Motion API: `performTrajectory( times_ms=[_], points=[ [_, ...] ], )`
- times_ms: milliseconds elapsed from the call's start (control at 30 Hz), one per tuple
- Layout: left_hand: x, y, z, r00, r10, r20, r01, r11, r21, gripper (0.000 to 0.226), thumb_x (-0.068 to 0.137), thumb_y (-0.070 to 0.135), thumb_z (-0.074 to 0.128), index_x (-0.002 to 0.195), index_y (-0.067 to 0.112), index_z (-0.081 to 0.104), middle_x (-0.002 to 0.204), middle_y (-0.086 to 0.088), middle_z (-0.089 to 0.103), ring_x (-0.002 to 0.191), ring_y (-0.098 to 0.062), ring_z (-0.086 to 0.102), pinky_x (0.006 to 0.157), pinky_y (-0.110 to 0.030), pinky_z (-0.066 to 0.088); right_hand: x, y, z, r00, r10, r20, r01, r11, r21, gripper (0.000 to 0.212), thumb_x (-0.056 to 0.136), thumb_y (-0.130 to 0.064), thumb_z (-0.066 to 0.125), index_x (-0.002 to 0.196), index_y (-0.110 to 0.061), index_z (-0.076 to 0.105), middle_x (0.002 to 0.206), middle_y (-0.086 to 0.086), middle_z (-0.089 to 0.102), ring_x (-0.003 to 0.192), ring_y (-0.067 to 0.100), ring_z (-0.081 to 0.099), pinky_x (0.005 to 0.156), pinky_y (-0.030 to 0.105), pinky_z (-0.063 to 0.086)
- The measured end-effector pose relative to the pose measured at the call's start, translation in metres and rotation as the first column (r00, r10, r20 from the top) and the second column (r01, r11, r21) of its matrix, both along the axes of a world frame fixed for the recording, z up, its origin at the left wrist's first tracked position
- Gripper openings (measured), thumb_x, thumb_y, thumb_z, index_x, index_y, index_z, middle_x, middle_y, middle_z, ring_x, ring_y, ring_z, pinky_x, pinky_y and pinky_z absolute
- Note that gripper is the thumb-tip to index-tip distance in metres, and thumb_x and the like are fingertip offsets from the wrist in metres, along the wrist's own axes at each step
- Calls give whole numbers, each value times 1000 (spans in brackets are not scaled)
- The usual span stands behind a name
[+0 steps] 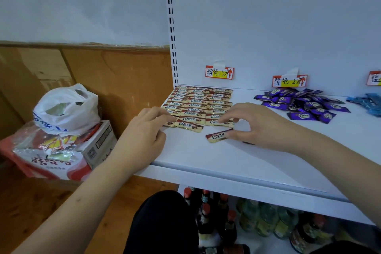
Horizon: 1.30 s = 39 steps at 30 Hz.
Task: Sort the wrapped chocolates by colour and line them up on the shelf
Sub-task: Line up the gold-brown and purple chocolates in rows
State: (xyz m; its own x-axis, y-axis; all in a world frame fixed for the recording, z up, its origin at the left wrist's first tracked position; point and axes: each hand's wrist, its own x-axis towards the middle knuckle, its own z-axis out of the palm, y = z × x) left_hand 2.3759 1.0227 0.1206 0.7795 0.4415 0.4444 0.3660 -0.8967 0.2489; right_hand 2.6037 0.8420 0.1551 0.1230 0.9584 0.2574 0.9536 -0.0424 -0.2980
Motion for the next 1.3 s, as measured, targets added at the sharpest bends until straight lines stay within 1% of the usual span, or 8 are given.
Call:
performTrajectory(
  times_ms=[100, 367, 567, 767, 933, 1100, 1200, 1300],
  points=[
    [9, -4, 9, 995, -71, -75, 71, 997, -2, 42, 97, 12, 44, 133, 29, 58, 136, 13, 51, 124, -7, 40, 102, -34, 45, 3, -8, -6, 999, 20, -38, -21, 999, -38, 39, 85, -43, 70, 123, -33, 66, 118, -20, 57, 104, -4, 45, 89, 3, 28],
    [16, -3, 1, 979, -186, -84, 181, 981, -69, 43, 98, 8, 41, 132, 26, 60, 135, 15, 50, 129, -6, 39, 110, -26, 34, -6, 4, -14, 998, 10, -57, -11, 1000, -9, 12, 85, -37, 71, 93, -34, 63, 87, -21, 56, 89, -4, 46, 77, 12, 36],
    [12, -3, -1, 978, -189, -84, 184, 981, -67, 45, 95, 15, 36, 132, 27, 60, 132, 16, 49, 127, -7, 39, 110, -28, 34, -5, 23, -15, 996, -59, 70, 49, 990, 134, 19, 83, -36, 69, 97, -26, 62, 90, -16, 52, 84, 2, 42, 74, 20, 31],
    [15, -5, 0, 980, -181, -86, 172, 980, -99, 46, 97, 7, 41, 133, 30, 58, 134, 19, 47, 129, -4, 36, 108, -22, 30, -6, 32, -18, 978, -105, 183, 82, 988, 134, 30, 87, -49, 63, 106, -26, 62, 105, -9, 58, 98, 12, 49, 84, 29, 39],
    [16, -5, -1, 981, -187, -51, 181, 978, -106, 45, 96, 5, 44, 130, 29, 61, 130, 20, 48, 124, -4, 39, 103, -21, 31, 13, -9, -5, 995, -69, -75, 75, 994, 83, 20, 90, -38, 66, 105, -26, 64, 104, -11, 57, 90, 3, 51, 80, 22, 41],
    [19, -3, 0, 975, -222, -1, 222, 975, -12, 40, 95, 14, 42, 125, 26, 65, 129, 13, 54, 120, -12, 45, 102, -35, 41, 43, -62, -5, 971, -130, -202, 114, 989, -90, 27, 83, -43, 73, 109, -38, 68, 110, -23, 57, 103, -5, 51, 84, 3, 33],
    [29, -10, 2, 971, -238, 28, 238, 971, 4, 36, 93, 15, 48, 122, 25, 68, 125, 11, 57, 120, -12, 46, 102, -40, 42, 43, -68, -13, 951, -114, -286, 101, 993, -62, 23, 82, -37, 77, 104, -35, 71, 105, -21, 60, 101, -4, 51, 86, 6, 34],
    [50, -33, 5, 955, -291, 59, 293, 956, -33, 33, 93, 13, 55, 119, 26, 69, 119, 13, 58, 115, -6, 49, 101, -23, 39, 38, -64, -17, 933, -154, -325, 155, 988, -22, 16, 81, -29, 78, 93, -33, 69, 90, -22, 63, 83, -4, 52, 73, 8, 37]
  ],
)
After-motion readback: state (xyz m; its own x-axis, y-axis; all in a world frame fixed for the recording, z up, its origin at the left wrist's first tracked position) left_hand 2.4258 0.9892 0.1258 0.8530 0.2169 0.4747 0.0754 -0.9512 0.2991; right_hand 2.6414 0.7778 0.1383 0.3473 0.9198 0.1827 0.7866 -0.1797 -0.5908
